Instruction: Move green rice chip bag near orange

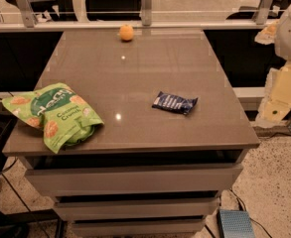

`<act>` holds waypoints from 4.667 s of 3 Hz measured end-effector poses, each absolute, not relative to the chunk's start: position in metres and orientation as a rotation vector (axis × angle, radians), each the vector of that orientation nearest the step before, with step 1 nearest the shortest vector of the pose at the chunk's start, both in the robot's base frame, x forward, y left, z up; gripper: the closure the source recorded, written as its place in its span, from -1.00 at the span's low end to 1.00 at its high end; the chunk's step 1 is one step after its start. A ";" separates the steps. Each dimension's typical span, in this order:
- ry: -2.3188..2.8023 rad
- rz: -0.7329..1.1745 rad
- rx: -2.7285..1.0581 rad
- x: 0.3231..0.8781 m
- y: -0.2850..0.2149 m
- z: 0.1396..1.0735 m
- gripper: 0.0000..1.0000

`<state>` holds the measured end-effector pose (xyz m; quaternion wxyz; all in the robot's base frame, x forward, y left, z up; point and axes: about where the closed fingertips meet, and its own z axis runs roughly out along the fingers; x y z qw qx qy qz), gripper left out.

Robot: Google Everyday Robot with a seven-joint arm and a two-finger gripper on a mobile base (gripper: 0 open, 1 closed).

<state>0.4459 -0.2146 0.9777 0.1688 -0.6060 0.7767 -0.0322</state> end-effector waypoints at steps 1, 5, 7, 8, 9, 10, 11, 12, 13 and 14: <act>2.131 -0.032 -1.739 0.448 -0.190 0.972 -1.00; 1.947 0.192 -1.699 0.443 -0.111 0.965 -1.00; 1.780 0.363 -1.693 0.442 0.007 0.946 -1.00; 1.704 0.439 -1.665 0.429 0.062 0.935 -1.00; 1.704 0.437 -1.667 0.429 0.062 0.936 -1.00; 1.688 0.438 -1.643 0.430 0.070 0.937 -1.00; 1.648 0.466 -1.629 0.437 0.102 0.920 -1.00; 1.609 0.501 -1.626 0.445 0.135 0.896 -1.00; 1.587 0.534 -1.634 0.450 0.162 0.872 -1.00; 1.581 0.549 -1.647 0.455 0.176 0.851 -0.65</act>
Offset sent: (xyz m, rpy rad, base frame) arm -0.0053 0.1012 -0.0274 0.2326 0.0018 0.1783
